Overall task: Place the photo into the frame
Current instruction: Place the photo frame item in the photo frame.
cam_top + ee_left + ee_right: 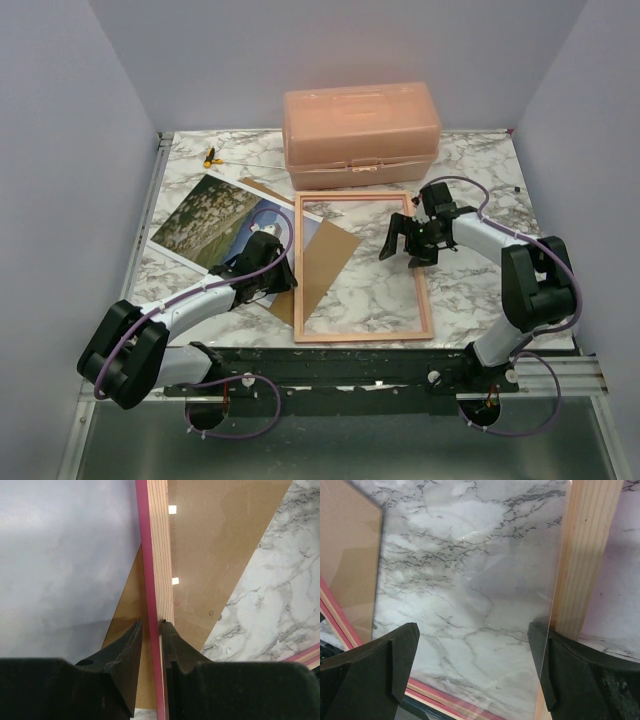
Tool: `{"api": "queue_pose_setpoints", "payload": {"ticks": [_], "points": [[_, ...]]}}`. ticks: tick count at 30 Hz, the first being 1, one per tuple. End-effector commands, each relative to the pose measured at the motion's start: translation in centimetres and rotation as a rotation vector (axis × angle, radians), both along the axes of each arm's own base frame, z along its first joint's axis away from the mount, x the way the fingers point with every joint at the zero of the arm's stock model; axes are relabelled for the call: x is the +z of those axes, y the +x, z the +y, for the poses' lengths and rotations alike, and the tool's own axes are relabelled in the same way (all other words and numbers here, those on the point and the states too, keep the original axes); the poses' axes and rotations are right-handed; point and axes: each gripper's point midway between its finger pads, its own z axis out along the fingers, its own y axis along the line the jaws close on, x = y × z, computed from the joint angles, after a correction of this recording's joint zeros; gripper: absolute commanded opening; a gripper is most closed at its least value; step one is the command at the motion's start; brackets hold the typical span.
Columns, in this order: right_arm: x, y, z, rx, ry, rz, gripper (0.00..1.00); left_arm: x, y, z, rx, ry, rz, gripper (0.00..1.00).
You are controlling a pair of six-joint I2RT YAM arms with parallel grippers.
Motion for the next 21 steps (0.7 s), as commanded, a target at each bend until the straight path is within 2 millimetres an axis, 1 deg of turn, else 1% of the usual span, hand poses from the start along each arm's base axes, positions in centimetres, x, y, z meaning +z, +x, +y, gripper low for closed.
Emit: {"api": "queue_pose_setpoints", "payload": {"ticks": [1, 9, 15, 21], "points": [[0.0, 0.1, -2.2, -0.057, -0.136, 0.008, 1.0, -2.6, -1.6, 2.0, -0.002, 0.108, 0.074, 0.23], [0.9, 0.2, -3.0, -0.076, -0.196, -0.007, 1.0, -2.6, -1.6, 2.0, -0.002, 0.107, 0.074, 0.23], [0.8, -0.3, -3.4, -0.077, -0.228, 0.003, 1.0, -2.5, -1.6, 2.1, -0.002, 0.108, 0.072, 0.23], [1.2, -0.4, -4.1, -0.092, -0.266, 0.001, 1.0, -2.6, -1.6, 2.1, -0.002, 0.108, 0.074, 0.23]]}}
